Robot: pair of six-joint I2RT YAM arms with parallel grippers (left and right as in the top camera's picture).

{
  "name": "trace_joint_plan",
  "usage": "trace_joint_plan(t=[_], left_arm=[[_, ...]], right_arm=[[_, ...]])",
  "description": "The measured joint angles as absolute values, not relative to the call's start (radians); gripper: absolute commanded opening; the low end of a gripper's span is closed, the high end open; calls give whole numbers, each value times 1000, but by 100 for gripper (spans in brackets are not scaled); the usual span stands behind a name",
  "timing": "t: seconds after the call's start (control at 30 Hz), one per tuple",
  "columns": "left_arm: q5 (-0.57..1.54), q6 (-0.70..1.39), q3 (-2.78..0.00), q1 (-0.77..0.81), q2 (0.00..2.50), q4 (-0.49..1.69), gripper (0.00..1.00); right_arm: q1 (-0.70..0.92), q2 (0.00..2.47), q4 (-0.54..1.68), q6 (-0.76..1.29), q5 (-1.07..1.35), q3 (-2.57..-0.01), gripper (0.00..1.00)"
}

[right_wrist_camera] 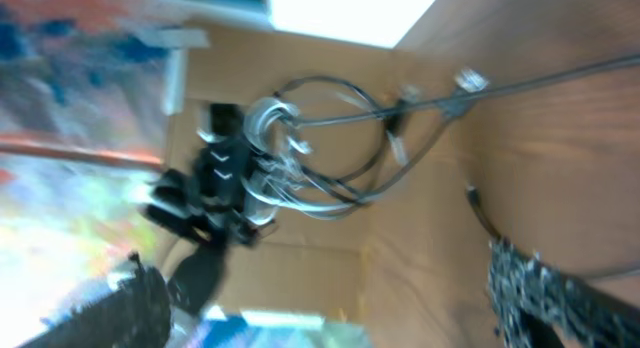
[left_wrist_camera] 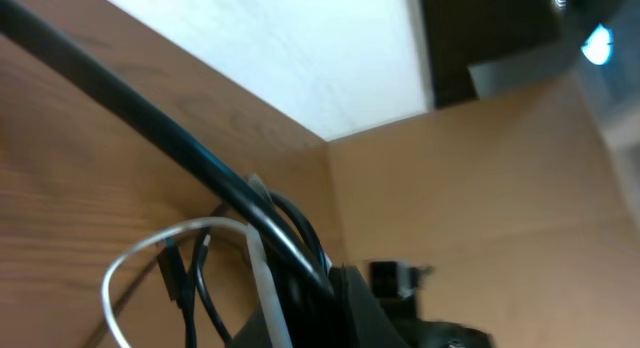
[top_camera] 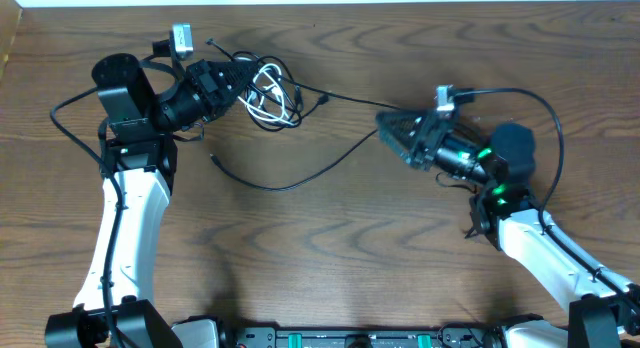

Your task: Untangle cables

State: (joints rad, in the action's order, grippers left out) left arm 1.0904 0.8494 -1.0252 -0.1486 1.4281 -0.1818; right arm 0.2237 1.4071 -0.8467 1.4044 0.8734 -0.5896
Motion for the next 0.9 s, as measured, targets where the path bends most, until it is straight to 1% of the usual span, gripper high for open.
trace_joint_plan(t=[0.13, 0.23, 0.3, 0.33, 0.47, 0.53, 0.6, 0.63, 0.7, 0.9], left_arm=[[1026, 811, -1025, -149, 1428, -112, 8], [982, 799, -1025, -149, 1428, -38, 8], [969, 779, -1025, -149, 1428, 0, 8], [970, 764, -1025, -149, 1428, 7, 8], [1032, 683, -1025, -149, 1428, 9, 8], [1098, 625, -1025, -149, 1429, 10, 7], [1187, 550, -1025, -149, 1429, 11, 8], [1249, 499, -1025, -149, 1429, 11, 8], [1317, 449, -1025, -148, 1429, 11, 8], [1395, 405, -1025, -110, 1429, 11, 8]], right_arm=[[187, 1407, -1006, 1510, 854, -590, 99], [173, 1407, -1098, 1517, 818, -590, 99], [173, 1407, -1116, 1405, 805, -590, 99], [173, 1405, -1088, 1335, 803, -591, 99], [173, 1401, -774, 1101, 775, -595, 99], [175, 1404, -694, 1005, 769, -592, 99], [187, 1405, -691, 911, 783, -592, 99], [204, 1405, -703, 852, 802, -592, 96], [229, 1405, -712, 771, 828, -592, 94], [282, 1405, -710, 610, 857, -592, 88]])
